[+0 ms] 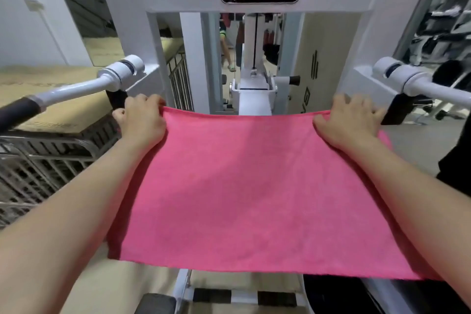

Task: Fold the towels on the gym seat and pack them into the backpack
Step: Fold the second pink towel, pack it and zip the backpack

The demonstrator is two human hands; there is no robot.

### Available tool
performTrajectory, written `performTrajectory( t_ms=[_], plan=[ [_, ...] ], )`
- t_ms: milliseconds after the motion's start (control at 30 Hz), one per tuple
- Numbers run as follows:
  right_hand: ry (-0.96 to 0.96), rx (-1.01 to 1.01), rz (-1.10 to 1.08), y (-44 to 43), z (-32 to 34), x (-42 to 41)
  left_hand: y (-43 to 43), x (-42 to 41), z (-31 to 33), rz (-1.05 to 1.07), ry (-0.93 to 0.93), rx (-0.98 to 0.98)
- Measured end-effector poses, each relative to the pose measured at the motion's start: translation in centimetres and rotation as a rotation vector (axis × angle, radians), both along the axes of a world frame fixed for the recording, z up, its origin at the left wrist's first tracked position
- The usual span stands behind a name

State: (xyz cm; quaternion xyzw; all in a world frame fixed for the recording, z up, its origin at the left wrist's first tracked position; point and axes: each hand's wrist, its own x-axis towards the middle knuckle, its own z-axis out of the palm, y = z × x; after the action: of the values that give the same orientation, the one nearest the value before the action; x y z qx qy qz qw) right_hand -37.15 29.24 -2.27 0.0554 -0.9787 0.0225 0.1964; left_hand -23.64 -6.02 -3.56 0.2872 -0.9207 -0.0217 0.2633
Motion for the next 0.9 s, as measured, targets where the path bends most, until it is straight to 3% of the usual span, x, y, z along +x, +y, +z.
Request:
performTrajectory(
  t_ms=[67, 133, 233, 300, 400, 467, 567, 633, 700, 767, 833, 900],
  plan=[
    [0.011, 0.032, 0.028, -0.3, 0.3, -1.2, 0.6, -0.9, -0.1, -0.048, 0.048, 0.050],
    [0.044, 0.081, 0.172, -1.1, 0.4, -1.8, 2.3, -1.3, -0.1, -0.307, 0.061, 0.072],
    [-0.199, 0.035, 0.543, -2.8, -0.3, -1.9, 5.8, -1.6, -0.8, -0.611, -0.175, 0.059],
    [-0.401, -0.146, 0.676, -3.2, -0.4, -2.0, 6.4, -1.7, -1.2, -0.603, -0.298, 0.006],
    [-0.364, -0.368, 0.716, -3.0, -0.5, -3.1, 6.0, -1.9, -1.4, -0.541, -0.364, -0.020],
    [-0.247, -0.317, 0.626, -3.5, -0.8, -3.5, 5.7, -2.5, -1.4, -0.514, -0.380, -0.014],
    [0.032, -0.054, 0.431, -4.6, -1.1, -3.1, 5.9, -2.6, -0.8, -0.409, -0.342, -0.013],
    [0.115, 0.033, 0.375, -4.7, -0.9, -2.1, 7.3, -1.3, 0.4, -0.416, -0.285, -0.061],
    [0.087, 0.049, 0.406, -4.8, -0.1, -0.3, 9.8, 1.2, 1.2, -0.587, -0.241, -0.019],
    [-0.023, -0.025, 0.531, -5.0, 0.7, 2.6, 13.0, 4.6, 0.5, -0.733, -0.312, 0.049],
    [-0.148, -0.103, 0.711, -5.0, 0.3, 6.7, 15.4, 7.3, -1.1, -0.739, -0.458, 0.044],
    [-0.207, -0.076, 0.787, -4.7, -1.4, 10.7, 16.0, 8.3, -2.4, -0.713, -0.466, 0.026]
  ],
)
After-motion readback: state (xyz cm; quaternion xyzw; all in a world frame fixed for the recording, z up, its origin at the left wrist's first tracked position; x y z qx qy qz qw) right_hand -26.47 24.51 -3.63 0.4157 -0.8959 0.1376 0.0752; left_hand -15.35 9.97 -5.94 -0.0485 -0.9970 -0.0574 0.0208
